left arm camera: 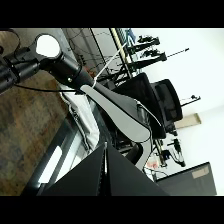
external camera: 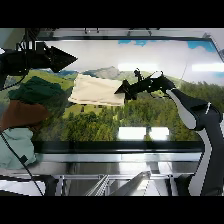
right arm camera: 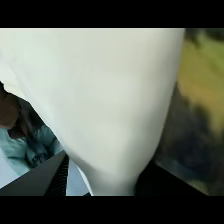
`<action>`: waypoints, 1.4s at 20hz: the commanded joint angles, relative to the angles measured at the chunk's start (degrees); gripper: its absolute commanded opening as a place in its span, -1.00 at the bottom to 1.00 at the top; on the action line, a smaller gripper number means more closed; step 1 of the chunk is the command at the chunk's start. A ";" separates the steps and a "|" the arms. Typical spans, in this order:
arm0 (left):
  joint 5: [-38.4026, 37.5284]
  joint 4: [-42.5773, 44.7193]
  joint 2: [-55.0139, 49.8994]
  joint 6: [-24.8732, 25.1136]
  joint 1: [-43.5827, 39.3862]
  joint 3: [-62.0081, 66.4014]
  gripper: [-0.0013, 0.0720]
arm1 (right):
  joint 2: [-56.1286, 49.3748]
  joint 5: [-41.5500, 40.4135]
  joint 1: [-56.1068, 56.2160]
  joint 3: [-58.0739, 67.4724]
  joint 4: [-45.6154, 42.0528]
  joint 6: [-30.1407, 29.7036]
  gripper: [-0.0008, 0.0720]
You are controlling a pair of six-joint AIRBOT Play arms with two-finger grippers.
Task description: Fold the shirts.
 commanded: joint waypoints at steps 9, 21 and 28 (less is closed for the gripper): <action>-0.94 0.00 0.00 0.07 -0.02 -0.02 -0.96 | 4.22 3.85 -2.32 0.13 20.26 -13.53 -0.93; -2.01 0.00 0.00 0.07 -0.04 -0.02 -0.95 | 36.44 7.65 -44.30 0.17 -6.21 1.66 -0.93; -2.38 0.00 0.00 0.04 -0.15 -0.02 -0.96 | 39.91 11.32 -64.30 0.20 -12.39 1.64 -0.93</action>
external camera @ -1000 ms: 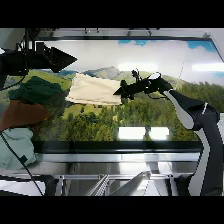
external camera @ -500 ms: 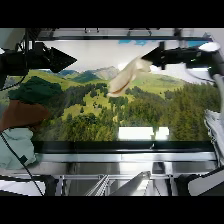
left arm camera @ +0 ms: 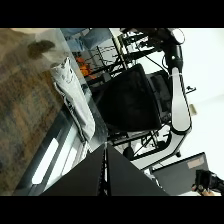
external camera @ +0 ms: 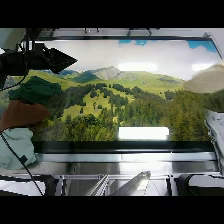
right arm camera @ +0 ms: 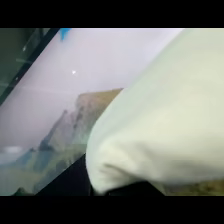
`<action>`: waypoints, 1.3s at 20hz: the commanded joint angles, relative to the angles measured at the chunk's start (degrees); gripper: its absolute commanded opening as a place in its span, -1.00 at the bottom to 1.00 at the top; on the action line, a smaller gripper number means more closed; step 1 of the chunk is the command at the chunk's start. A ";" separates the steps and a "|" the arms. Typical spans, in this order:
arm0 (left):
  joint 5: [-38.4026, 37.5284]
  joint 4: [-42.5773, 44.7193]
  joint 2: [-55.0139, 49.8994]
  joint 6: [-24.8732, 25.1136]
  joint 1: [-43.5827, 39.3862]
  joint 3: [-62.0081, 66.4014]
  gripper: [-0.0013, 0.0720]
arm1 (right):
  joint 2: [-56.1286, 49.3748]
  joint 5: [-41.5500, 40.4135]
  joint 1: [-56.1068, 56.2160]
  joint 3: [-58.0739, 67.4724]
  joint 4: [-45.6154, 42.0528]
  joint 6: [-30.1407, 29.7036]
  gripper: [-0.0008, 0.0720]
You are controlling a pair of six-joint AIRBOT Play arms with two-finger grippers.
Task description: Fold the shirts.
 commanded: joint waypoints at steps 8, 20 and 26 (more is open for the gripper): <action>-0.13 0.04 0.00 0.04 -0.04 -0.02 -0.96 | 3.37 2.49 -14.75 0.33 -4.68 -0.02 -0.93; -0.17 7.48 0.00 -0.48 -0.17 -0.07 -0.96 | 8.09 24.72 -14.36 1.84 -24.59 2.80 -0.94; -0.81 7.50 -0.02 -0.59 -1.51 -0.07 -0.95 | 16.94 27.02 -16.87 -12.55 -44.04 7.63 -0.93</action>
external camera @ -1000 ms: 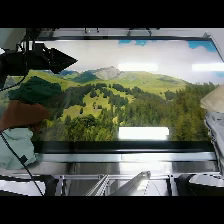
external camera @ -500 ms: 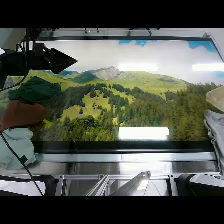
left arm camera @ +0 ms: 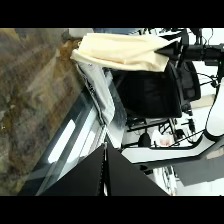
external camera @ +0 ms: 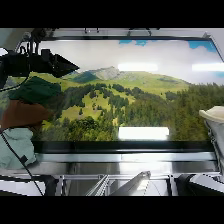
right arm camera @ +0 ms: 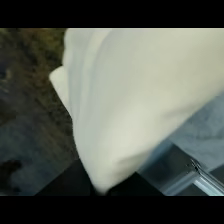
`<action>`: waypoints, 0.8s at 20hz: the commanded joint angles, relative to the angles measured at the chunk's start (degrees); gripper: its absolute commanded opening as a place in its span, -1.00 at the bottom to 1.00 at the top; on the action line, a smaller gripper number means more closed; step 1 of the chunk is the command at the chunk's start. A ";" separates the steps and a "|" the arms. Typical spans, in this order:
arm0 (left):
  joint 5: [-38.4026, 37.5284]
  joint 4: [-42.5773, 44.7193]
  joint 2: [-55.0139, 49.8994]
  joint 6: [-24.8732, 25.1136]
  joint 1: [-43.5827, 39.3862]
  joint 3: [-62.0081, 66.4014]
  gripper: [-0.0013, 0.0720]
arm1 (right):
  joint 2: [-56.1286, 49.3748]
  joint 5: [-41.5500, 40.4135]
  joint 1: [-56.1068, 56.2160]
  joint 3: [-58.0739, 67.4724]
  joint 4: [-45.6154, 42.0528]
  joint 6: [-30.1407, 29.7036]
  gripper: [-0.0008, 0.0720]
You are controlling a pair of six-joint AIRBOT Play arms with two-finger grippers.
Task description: Fold the shirts.
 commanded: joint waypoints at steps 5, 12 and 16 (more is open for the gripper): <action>-3.21 0.63 0.00 -0.13 -3.15 0.00 -0.96 | 5.18 -0.63 -1.11 -27.34 -19.41 7.69 -0.93; -4.61 0.61 0.00 -0.15 -4.79 0.00 -0.96 | 5.09 -8.59 -1.11 -35.41 -33.57 9.09 -0.88; -4.59 0.59 0.00 -0.13 -4.79 0.00 -0.96 | 5.11 -5.62 -1.09 -35.39 -33.53 9.73 0.83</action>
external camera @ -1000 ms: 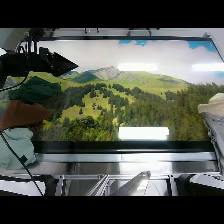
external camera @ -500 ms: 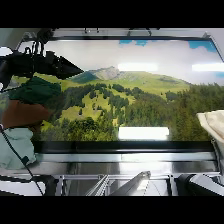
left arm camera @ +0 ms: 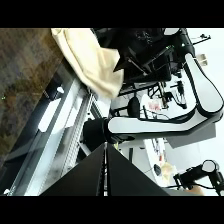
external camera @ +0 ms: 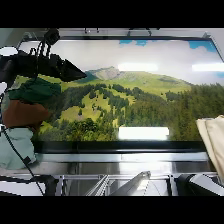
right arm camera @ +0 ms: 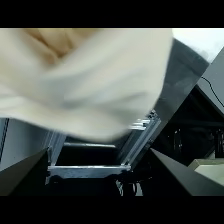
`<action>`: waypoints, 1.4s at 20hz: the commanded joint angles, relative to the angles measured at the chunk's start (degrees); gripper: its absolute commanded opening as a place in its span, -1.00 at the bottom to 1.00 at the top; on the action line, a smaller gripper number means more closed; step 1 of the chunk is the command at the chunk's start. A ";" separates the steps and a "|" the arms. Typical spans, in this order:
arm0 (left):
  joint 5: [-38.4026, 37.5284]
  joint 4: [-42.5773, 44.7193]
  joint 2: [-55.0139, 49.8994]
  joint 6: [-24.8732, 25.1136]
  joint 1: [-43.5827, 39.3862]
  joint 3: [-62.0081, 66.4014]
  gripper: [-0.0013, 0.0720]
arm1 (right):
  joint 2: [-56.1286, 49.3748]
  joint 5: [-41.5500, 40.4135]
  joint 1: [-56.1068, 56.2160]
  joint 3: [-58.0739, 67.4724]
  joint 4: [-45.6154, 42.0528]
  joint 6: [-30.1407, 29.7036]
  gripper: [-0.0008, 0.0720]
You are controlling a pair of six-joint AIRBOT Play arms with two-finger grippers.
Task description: Fold the shirts.
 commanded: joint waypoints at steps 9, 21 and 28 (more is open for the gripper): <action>2.25 -0.72 0.81 -1.99 2.54 9.05 -0.97 | 1.11 -2.51 9.05 4.70 33.73 -0.76 -0.93; 17.25 18.03 48.52 -5.99 6.64 -47.19 -0.95 | 28.50 -33.94 59.43 -24.02 53.66 -11.21 -0.93; 18.10 17.86 52.61 -7.02 6.69 -56.39 -0.90 | 25.38 -35.45 65.09 -25.53 59.56 -11.21 -0.93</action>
